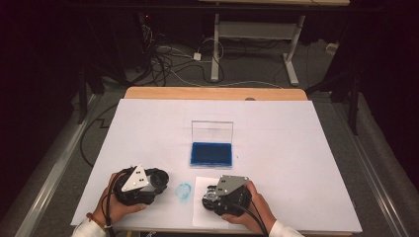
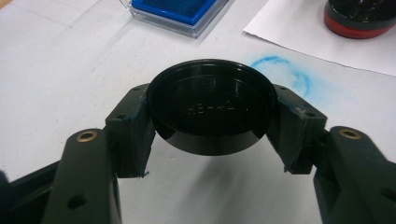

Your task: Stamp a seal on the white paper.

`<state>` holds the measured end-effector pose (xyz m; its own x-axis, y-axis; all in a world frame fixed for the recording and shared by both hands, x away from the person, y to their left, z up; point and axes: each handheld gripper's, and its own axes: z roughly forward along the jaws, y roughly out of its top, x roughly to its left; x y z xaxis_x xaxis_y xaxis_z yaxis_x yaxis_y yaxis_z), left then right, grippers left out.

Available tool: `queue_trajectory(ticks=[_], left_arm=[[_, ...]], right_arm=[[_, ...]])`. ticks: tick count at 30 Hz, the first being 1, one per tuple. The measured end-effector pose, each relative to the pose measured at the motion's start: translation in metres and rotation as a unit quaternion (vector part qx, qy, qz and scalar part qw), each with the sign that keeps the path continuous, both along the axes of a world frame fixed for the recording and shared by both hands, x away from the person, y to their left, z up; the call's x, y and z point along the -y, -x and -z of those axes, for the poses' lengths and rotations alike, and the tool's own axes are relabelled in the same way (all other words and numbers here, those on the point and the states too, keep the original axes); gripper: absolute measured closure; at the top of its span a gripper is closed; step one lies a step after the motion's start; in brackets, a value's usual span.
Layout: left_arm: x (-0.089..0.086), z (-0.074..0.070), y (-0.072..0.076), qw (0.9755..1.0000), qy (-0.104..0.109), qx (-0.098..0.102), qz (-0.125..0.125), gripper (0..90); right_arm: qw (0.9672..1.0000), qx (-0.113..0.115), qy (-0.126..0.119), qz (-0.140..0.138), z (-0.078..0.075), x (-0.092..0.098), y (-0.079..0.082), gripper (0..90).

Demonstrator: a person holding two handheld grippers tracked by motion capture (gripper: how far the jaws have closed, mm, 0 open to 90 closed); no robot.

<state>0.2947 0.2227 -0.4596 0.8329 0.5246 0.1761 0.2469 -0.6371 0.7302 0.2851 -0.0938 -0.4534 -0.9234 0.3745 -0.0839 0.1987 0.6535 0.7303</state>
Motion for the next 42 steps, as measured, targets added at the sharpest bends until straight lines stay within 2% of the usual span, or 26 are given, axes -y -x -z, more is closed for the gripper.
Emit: queue_trajectory(ticks=[25,42], left_arm=[[0.0009,0.0002,-0.0002,1.0,0.005,-0.002,0.002,36.2],[-0.0001,-0.0002,0.0002,1.0,0.006,-0.002,0.002,36.2]], right_arm=[[0.9999,0.0,-0.014,0.003,0.0035,0.002,0.0008,56.9],[0.9999,0.004,-0.011,0.004,0.0044,0.0017,0.0014,56.8]])
